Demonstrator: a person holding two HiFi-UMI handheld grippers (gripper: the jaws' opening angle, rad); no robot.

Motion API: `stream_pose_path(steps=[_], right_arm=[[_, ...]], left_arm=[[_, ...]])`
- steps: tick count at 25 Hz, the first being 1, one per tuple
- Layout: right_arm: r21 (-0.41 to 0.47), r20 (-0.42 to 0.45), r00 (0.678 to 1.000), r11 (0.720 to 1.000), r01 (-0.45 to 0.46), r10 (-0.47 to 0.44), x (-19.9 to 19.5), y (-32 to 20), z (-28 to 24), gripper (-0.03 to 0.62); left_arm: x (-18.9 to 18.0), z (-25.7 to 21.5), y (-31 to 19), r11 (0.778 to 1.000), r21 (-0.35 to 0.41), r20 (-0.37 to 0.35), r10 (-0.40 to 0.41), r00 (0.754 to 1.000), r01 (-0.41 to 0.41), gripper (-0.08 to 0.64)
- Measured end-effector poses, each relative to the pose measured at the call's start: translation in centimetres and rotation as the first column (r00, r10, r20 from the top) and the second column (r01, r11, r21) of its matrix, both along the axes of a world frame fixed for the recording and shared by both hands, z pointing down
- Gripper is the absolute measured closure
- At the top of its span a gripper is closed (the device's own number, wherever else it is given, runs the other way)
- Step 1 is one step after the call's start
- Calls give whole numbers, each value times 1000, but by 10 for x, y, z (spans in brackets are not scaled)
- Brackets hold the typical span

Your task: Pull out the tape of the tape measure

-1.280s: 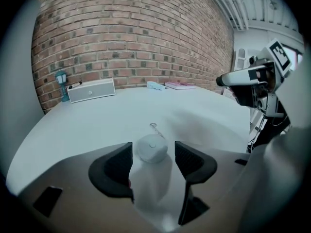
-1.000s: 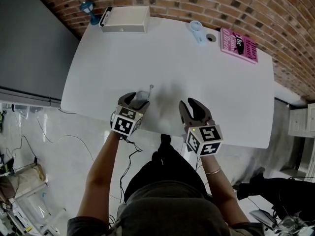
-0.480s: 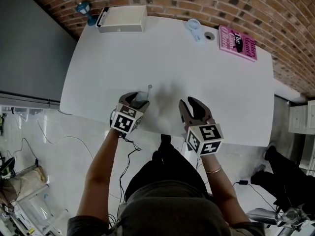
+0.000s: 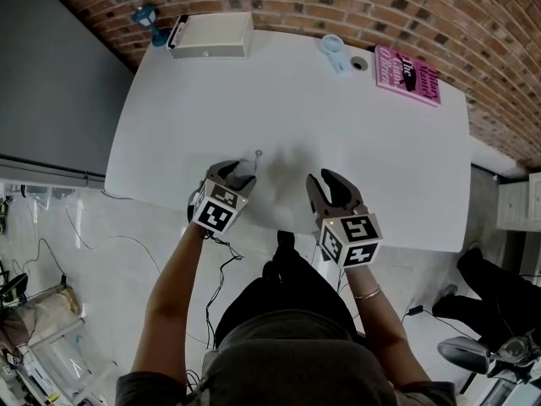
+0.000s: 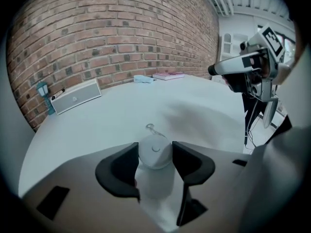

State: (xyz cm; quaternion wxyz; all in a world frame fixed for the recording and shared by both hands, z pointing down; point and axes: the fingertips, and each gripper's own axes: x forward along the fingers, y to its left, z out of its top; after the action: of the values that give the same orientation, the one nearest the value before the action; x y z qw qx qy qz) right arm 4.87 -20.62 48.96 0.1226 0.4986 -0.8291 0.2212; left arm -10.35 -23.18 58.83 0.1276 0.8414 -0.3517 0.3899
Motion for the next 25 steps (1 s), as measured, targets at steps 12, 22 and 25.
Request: stream_pose_path(steps=[12,22,25], right_arm=[[-6,-7,997,997,78,-78,-25,13,6,485],[13,-44,981,981,192,-191,-58,32,6,488],[27,-56,974,975,223,-221,-66,38,5,488]], left_arm=[[-9,-36,19,996,8,39,88,995,-89,331],[-22,-67,38,991,14,90,133,987,-135,331],[-22,-77,42,987,12,110,157,981,-159,331]])
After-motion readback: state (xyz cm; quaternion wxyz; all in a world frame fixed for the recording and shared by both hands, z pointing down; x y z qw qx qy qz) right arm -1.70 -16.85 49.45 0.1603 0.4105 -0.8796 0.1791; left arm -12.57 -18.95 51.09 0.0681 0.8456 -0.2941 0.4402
